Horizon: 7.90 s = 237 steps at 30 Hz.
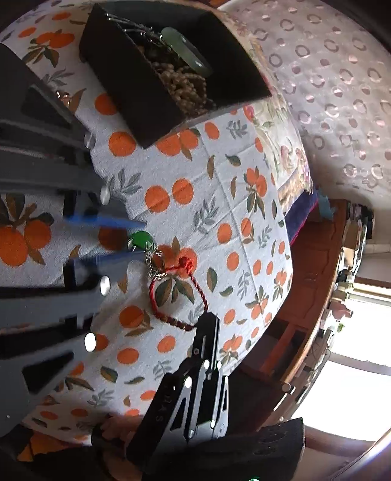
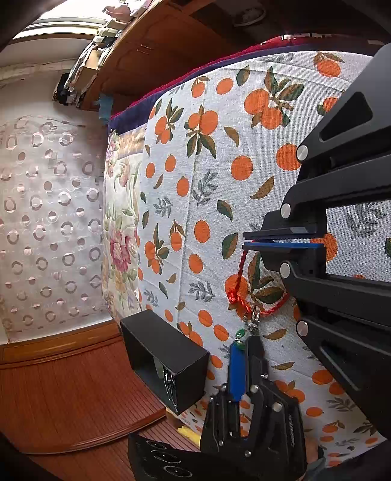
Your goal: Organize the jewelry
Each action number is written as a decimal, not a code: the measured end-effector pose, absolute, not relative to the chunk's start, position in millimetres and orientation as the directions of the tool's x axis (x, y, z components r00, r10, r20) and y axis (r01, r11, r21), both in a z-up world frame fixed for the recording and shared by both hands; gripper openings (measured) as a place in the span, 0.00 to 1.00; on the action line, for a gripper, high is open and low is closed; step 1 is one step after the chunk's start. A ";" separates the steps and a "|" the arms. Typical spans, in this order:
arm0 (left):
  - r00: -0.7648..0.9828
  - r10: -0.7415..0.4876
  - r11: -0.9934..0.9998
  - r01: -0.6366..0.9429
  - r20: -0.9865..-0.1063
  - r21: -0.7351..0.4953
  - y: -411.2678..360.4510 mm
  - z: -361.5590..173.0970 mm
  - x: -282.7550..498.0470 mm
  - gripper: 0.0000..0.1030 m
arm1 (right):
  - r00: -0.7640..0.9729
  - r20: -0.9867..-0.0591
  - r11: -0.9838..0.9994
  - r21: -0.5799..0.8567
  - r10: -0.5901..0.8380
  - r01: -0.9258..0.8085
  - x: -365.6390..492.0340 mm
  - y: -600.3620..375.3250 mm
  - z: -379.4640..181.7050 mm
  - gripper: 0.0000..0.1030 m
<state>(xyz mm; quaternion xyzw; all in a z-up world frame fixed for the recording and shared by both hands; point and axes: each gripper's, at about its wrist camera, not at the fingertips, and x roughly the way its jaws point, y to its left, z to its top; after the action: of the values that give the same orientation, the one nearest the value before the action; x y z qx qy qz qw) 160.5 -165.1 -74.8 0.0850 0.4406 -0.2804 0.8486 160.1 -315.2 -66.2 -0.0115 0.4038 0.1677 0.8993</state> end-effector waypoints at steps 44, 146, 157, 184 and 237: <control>0.746 -0.370 0.917 0.388 -0.554 -0.091 -58.2 58.5 169.1 0.11 | 0.702 -0.598 0.887 0.031 0.386 -0.461 185.8 -252.2 18.4 0.02; 0.549 -0.288 0.923 0.379 -0.784 -0.074 -55.7 -74.5 148.9 0.28 | 0.502 -0.740 0.783 0.055 0.448 -0.619 150.4 -187.1 -51.9 0.11; 0.552 -0.287 0.924 0.376 -0.783 -0.074 -55.5 -73.6 150.2 0.13 | 0.509 -0.733 0.791 0.063 0.451 -0.609 153.2 -194.2 -51.5 0.11; 0.712 -0.249 0.955 0.294 -0.657 -0.044 -15.4 11.1 148.2 0.13 | 0.569 -0.620 0.753 0.054 0.540 -0.656 213.0 -155.4 4.8 0.11; 0.779 -0.083 0.995 0.103 -0.622 -0.003 -7.8 12.7 115.1 0.92 | 0.714 -0.601 0.916 0.078 0.358 -0.394 146.2 -219.8 -2.0 0.88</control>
<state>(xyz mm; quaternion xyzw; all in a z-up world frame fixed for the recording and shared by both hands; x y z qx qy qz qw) 115.1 -7.8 12.7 0.0154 0.3289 -0.0492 0.9429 146.2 -219.8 -2.0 -0.0280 0.3187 0.2032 0.9254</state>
